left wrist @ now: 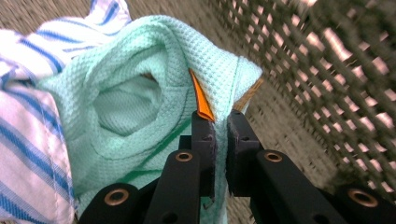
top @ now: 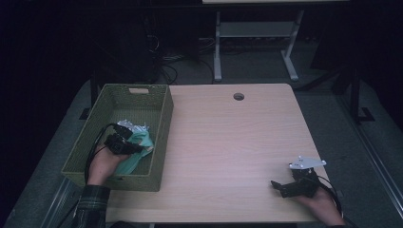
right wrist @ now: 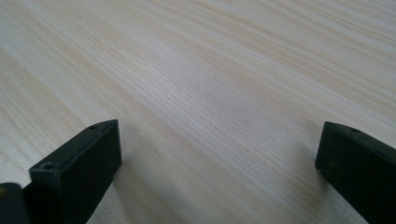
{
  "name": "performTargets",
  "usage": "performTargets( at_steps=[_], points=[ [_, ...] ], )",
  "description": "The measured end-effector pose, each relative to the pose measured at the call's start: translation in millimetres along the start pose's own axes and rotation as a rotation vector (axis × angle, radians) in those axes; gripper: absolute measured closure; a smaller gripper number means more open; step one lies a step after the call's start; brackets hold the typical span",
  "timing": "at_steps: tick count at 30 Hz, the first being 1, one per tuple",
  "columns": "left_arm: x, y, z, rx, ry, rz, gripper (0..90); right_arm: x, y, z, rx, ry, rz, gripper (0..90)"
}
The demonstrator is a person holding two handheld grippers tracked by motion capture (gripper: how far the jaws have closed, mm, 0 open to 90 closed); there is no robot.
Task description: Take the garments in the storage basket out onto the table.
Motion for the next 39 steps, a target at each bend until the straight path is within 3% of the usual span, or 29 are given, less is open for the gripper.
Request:
performTargets(
  at_steps=[7,8,9,14,17,20,25,26,31,39],
  points=[
    [-3.4,-4.0,12.2,-0.010,0.090,-0.001,83.5,0.0,-0.1,0.0,-0.001,0.000,-0.002,0.0],
    [-4.6,-5.3,16.9,-0.022,0.133,0.011,83.5,0.0,-0.1,0.0,-0.001,0.000,-0.001,0.0],
    [-4.6,-5.3,16.9,-0.022,0.133,0.011,83.5,0.0,-0.1,0.0,-0.001,0.000,-0.001,0.0],
    [-7.4,-8.8,31.2,-0.055,0.252,0.028,83.6,0.0,0.0,0.0,-0.001,0.000,-0.001,0.0],
    [-8.1,-10.2,36.1,-0.057,0.287,0.032,83.6,0.0,-0.1,0.0,0.000,0.000,-0.001,0.0],
    [-9.5,-12.8,43.5,-0.055,0.360,0.056,83.7,0.0,-0.1,0.0,-0.001,-0.001,-0.001,0.0],
    [-10.3,-14.9,50.5,-0.063,0.407,0.057,83.7,0.0,-0.1,0.1,-0.001,-0.001,-0.002,0.0],
    [-12.0,-15.2,54.6,-0.054,0.446,0.070,83.7,0.0,0.0,0.0,0.000,0.000,-0.001,0.0],
    [-17.1,-15.5,64.2,-0.041,0.492,0.074,83.7,0.0,-0.1,0.0,-0.001,0.000,-0.002,0.0],
    [-29.2,-12.6,78.3,-0.026,0.513,0.052,83.7,0.0,-0.1,0.0,-0.001,0.000,-0.002,0.0]
  ],
)
Point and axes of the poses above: each handheld gripper's, and its own axes: z roughly backward along the jaws, x roughly out of its underside, y roughly to its right, the point moved 5 cm from there along -z, roughly forward along the jaws, and after that the axes turned 12 degrees about -z, right-handed, at the moved point
